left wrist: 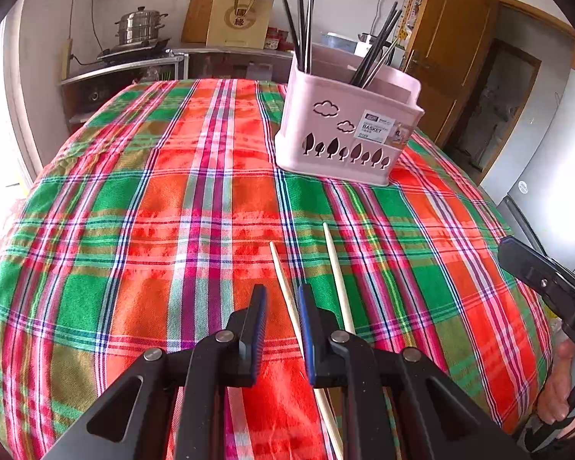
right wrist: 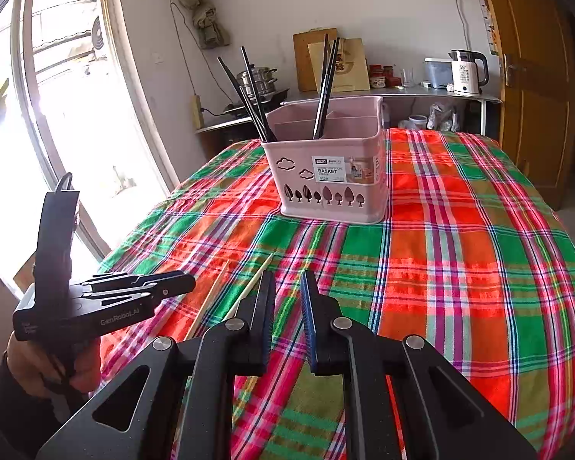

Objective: Organize utensils
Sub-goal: 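Move both grippers back down toward the wooden chopsticks on the cloth, then close the left gripper on a wooden chopstick while the right gripper grasps another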

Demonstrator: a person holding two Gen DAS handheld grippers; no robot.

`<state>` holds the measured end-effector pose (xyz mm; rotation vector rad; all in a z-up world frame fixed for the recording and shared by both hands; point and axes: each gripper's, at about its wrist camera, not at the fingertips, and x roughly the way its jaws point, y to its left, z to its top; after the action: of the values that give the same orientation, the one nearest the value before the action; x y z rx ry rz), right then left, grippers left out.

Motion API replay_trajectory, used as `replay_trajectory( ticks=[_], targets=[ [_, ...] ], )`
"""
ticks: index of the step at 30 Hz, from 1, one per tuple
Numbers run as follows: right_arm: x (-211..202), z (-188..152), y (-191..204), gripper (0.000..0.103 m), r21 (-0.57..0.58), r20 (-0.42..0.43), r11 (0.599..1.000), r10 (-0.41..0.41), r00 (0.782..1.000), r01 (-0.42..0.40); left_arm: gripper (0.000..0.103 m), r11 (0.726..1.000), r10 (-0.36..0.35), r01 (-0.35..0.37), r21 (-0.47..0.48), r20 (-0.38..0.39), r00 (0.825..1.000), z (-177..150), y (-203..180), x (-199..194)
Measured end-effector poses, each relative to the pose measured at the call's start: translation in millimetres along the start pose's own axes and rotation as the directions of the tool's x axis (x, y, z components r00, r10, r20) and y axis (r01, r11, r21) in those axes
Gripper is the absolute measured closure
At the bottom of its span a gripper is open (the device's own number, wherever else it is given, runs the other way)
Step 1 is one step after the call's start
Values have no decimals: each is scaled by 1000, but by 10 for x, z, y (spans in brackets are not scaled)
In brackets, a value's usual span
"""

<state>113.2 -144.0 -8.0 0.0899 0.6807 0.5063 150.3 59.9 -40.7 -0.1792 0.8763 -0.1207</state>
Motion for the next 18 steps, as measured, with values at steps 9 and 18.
replay_trajectory(
  ticks=[9, 18],
  targets=[
    [238, 48, 0, 89, 6, -46, 1000, -2, 999, 2, 91, 1000, 10, -10, -3, -42, 999, 128, 46, 358],
    [710, 165, 149, 89, -24, -150, 999, 26, 988, -30, 98, 998, 58, -58, -6, -29, 998, 200, 314, 335]
  ],
)
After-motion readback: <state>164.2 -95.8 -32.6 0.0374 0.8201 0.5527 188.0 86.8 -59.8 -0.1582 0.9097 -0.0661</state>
